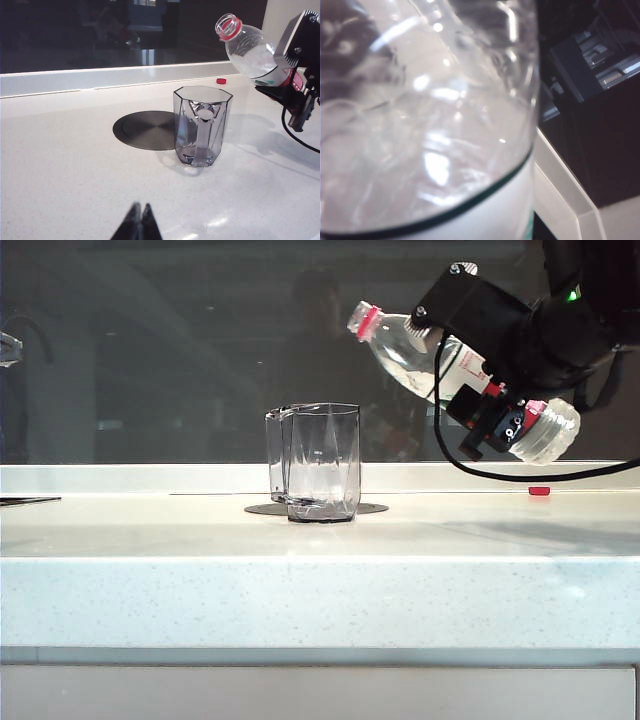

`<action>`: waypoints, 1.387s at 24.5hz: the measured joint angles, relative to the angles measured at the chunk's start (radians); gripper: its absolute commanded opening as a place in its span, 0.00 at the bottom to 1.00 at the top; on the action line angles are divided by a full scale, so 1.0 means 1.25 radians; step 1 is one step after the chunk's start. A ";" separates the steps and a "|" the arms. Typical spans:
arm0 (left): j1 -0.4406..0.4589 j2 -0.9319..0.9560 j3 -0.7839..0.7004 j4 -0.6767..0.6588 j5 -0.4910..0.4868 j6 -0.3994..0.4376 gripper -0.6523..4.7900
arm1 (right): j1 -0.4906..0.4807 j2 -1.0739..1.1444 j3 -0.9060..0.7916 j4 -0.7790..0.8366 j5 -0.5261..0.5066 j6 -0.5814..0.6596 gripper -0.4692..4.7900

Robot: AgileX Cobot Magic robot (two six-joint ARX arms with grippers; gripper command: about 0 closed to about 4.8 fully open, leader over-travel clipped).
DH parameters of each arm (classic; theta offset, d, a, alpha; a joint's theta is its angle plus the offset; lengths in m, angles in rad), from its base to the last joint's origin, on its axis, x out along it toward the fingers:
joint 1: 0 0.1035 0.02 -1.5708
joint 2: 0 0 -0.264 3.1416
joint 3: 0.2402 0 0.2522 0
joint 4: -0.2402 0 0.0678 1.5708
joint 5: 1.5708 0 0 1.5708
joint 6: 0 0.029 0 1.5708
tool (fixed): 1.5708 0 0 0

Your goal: Pick up the mineral water bottle on the table and pour water into the mug until it's half full.

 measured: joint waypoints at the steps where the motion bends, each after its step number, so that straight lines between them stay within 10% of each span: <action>1: 0.000 0.000 0.000 0.000 0.000 0.000 0.11 | 0.002 -0.007 0.000 -0.006 0.000 -0.001 0.67; 34: 0.000 -0.001 0.000 0.000 0.000 0.000 0.11 | 0.019 -0.059 0.001 -0.168 0.042 -0.218 0.67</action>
